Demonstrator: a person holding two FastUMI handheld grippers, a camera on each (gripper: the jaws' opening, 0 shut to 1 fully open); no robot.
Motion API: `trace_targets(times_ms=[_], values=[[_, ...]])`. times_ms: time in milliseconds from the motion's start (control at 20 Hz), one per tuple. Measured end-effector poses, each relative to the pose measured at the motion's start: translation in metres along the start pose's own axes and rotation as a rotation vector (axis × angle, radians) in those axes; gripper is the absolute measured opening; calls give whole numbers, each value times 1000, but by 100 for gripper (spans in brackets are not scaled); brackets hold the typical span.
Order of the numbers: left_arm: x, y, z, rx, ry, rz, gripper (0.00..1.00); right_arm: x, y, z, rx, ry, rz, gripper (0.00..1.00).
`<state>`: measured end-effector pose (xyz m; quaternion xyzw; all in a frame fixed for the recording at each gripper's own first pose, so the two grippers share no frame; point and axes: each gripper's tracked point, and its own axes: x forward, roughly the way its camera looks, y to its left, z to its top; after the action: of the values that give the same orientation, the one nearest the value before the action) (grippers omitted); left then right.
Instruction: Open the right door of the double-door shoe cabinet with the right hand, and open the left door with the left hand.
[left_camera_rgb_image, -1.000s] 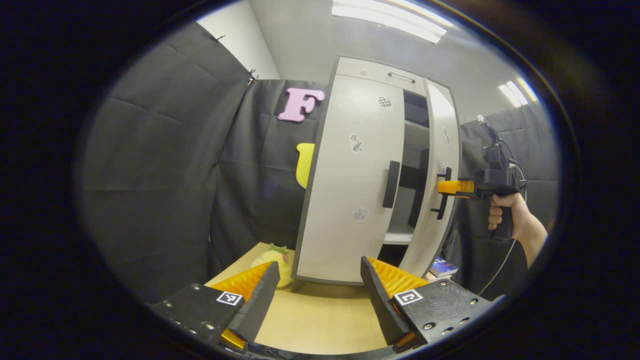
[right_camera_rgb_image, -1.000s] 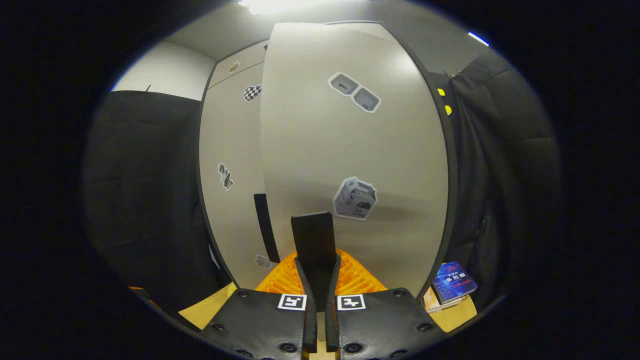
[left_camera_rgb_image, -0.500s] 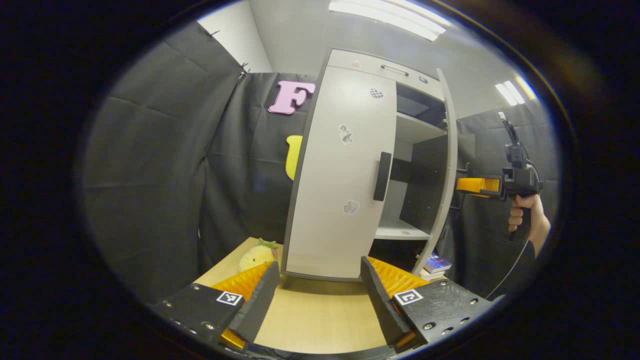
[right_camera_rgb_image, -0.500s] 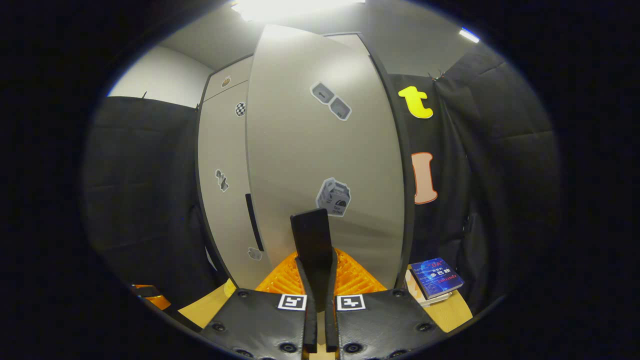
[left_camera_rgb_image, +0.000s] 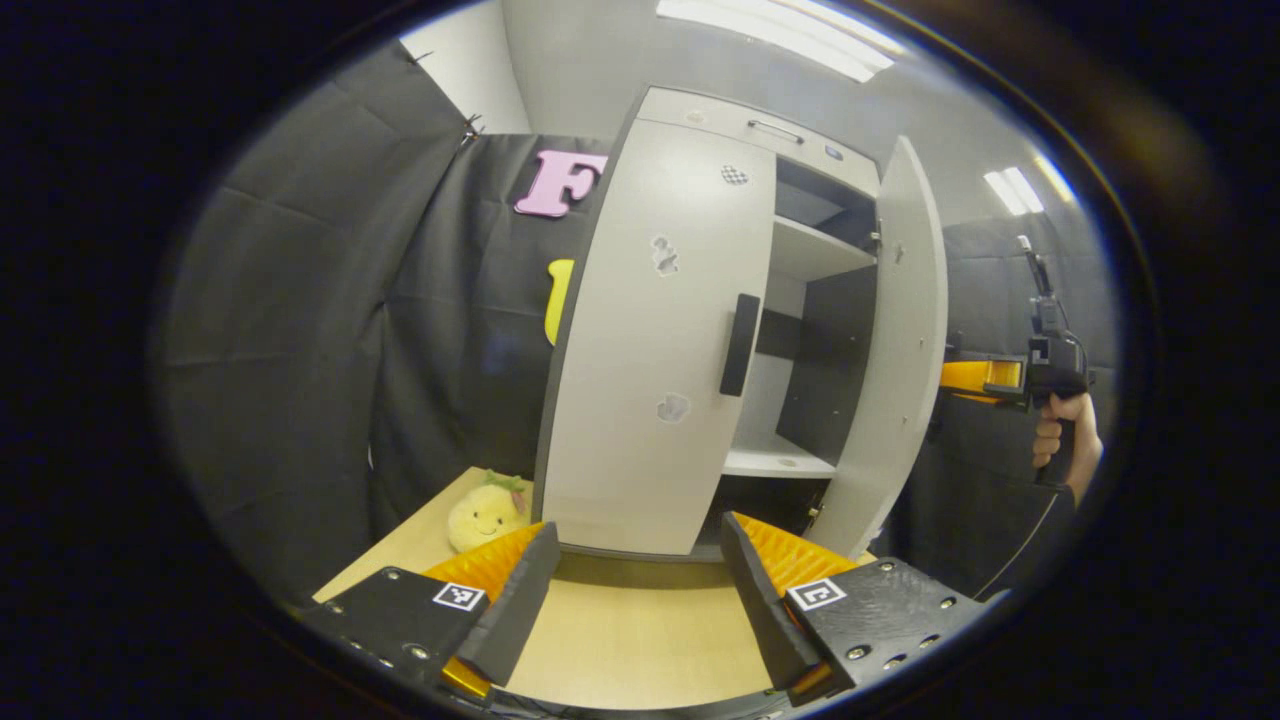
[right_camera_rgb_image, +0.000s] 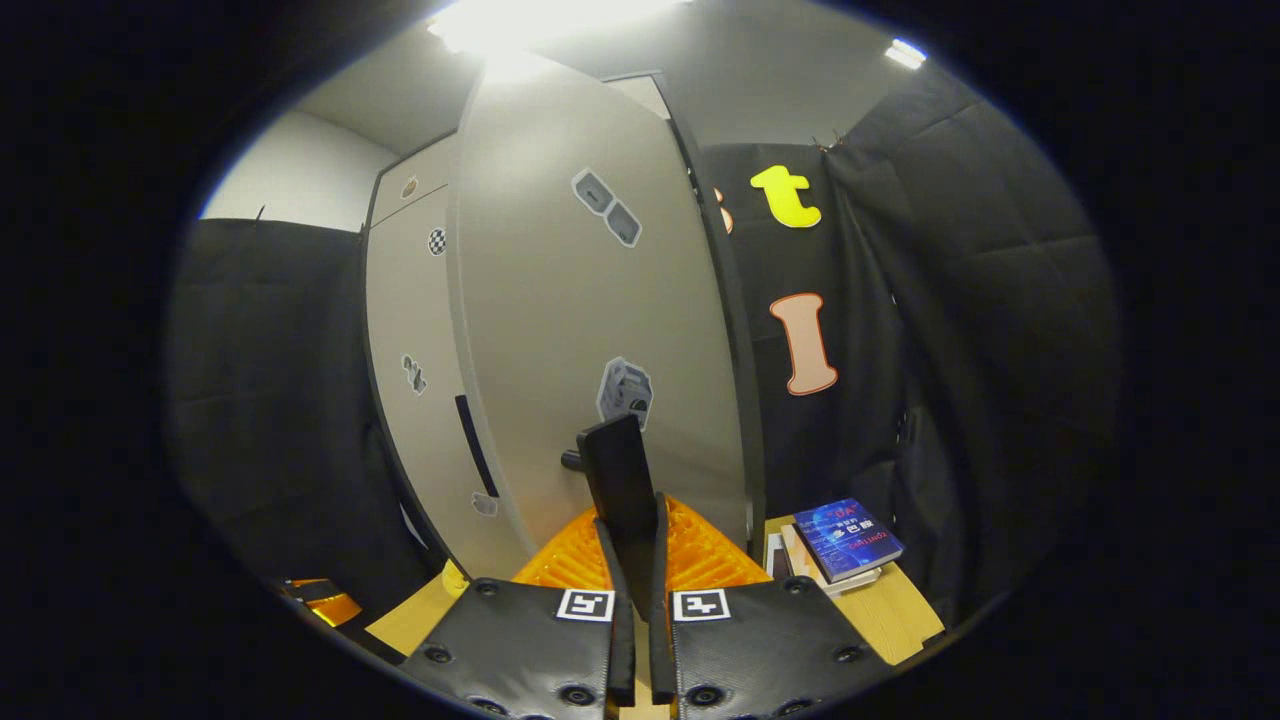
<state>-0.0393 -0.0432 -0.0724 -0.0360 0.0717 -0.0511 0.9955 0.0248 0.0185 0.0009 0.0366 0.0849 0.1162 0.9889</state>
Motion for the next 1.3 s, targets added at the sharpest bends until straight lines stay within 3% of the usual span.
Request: trace_targets(times_ms=[450, 600, 750, 800, 850, 900, 950, 1050, 1100, 1300], values=[[5, -3, -8, -29, 7, -9, 91, -13, -39, 6, 62, -47, -80, 7], [9, -2, -11, -9, 18, -15, 91, -17, -62, 11, 146, -75, -106, 6], [14, 3, -8, 10, 15, -20, 93, -19, -94, 16, 130, -87, -164, 6], [16, 3, -7, 13, 13, -21, 93, -20, -98, 17, 124, -72, -155, 4], [17, 3, -5, 14, 11, -21, 93, -20, -99, 17, 130, -66, -141, 10], [19, 4, -4, 15, 9, -21, 94, -21, -100, 19, 129, -68, -134, 3], [19, 3, -5, 17, 7, -18, 91, -20, -102, 20, 128, -70, -128, 6], [19, 4, -4, 16, 4, -12, 94, -20, -103, 20, 126, -74, -117, 0], [18, 3, -4, 13, 4, -11, 91, -21, -104, 19, 133, -72, -107, 5], [11, 14, -5, 19, 4, 0, 91, -28, -104, 16, 179, -82, -102, 6]])
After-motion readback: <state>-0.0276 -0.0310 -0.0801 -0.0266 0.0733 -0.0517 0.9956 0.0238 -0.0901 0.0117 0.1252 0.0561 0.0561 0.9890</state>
